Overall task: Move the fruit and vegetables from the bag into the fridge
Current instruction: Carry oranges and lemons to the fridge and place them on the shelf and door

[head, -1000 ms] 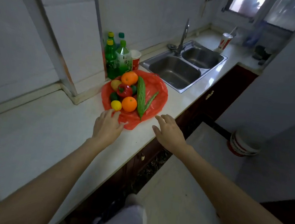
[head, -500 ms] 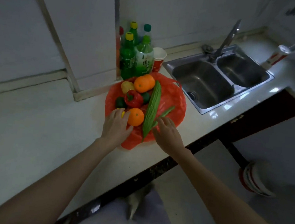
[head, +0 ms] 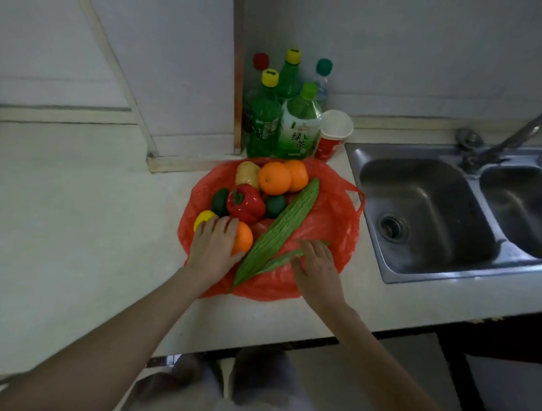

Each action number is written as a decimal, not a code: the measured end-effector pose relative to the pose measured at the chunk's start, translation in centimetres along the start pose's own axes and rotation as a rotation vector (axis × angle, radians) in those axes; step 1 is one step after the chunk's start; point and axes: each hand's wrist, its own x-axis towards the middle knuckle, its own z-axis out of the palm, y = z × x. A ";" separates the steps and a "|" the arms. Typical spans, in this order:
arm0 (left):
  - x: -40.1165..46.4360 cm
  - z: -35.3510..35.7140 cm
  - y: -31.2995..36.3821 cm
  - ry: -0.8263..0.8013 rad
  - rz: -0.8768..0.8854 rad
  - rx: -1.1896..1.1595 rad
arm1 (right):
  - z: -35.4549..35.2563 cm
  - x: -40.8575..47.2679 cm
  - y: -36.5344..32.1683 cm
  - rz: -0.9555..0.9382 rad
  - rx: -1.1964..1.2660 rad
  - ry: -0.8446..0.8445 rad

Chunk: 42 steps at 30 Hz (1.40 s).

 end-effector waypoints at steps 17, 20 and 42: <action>-3.1 0.1 1.9 0.259 -0.126 -0.210 | -0.9 4.8 0.7 -0.352 -0.055 -0.102; -5.2 -0.2 1.5 0.339 -0.155 -0.243 | -0.2 6.3 -1.3 -0.445 -0.072 -0.130; -15.5 -1.7 -6.6 0.455 -0.687 -0.251 | 7.2 13.6 -10.0 -0.927 -0.530 -0.349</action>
